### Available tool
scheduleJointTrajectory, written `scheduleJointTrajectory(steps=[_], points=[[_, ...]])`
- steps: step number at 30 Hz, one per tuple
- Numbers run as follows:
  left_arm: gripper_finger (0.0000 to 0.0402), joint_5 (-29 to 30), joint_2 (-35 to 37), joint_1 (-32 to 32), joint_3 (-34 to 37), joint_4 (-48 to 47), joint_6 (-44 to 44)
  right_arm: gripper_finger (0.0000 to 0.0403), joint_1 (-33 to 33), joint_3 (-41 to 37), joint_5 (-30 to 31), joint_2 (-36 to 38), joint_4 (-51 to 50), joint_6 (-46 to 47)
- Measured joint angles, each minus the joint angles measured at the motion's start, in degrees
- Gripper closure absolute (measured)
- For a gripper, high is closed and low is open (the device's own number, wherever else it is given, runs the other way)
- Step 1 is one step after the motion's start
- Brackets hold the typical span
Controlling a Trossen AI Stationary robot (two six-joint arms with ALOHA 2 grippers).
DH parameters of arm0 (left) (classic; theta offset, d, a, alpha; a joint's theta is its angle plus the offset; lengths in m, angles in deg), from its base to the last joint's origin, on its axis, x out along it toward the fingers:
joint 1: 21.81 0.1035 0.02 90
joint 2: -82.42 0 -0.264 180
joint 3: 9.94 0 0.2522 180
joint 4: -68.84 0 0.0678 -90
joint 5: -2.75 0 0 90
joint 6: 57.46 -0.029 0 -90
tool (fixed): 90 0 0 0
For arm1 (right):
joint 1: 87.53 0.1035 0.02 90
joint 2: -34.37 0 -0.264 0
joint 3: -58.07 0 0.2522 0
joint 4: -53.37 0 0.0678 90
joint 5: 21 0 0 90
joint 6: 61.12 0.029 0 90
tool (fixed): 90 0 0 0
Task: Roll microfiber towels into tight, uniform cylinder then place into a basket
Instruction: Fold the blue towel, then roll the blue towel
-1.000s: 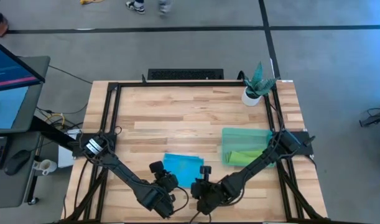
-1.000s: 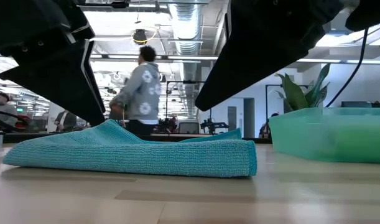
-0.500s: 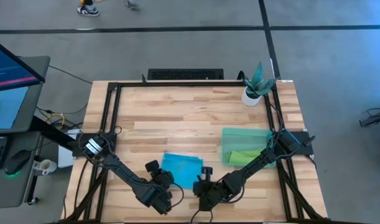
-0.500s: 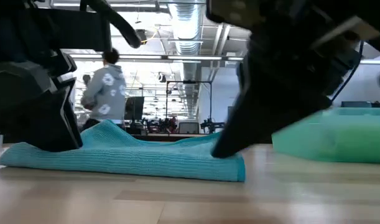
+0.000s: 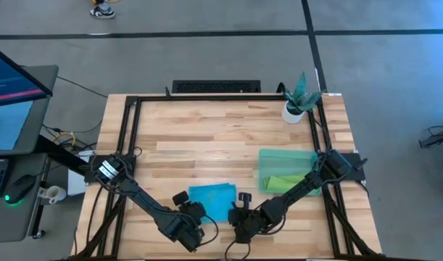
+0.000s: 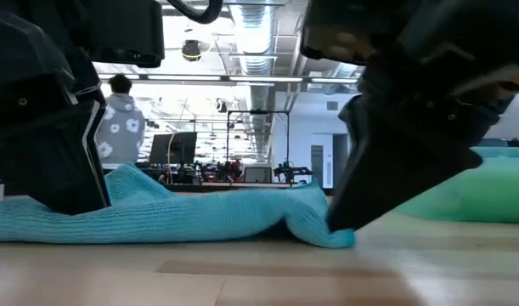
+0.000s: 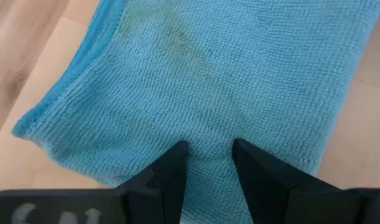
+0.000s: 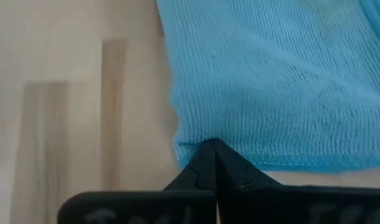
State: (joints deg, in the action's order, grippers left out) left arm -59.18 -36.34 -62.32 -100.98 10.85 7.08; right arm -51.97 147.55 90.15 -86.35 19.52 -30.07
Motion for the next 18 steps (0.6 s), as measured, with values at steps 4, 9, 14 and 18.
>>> scheduleJointTrajectory(steps=[4, 9, 14, 18], points=[[0.0269, -0.33, 0.65, 0.0, 0.08, -0.59, 0.1, 0.0384, 1.16, -0.11, -0.02, 1.18, -4.92, 0.0], [0.0269, 2.24, 2.03, -0.85, 0.17, -1.04, 0.04, 0.0387, 2.56, -0.33, -0.25, 2.5, -9.48, -0.01], [0.0269, 6.76, 2.26, -2.28, -2.15, -1.44, -2.11, 0.0388, 3.85, -0.39, -0.34, 4.12, -11.79, 0.02], [0.0269, 9.46, 2.3, -3.48, -5.59, -1.7, -4.98, 0.0381, 5.17, -0.39, 2.58, 6.31, -11.98, 0.0]])
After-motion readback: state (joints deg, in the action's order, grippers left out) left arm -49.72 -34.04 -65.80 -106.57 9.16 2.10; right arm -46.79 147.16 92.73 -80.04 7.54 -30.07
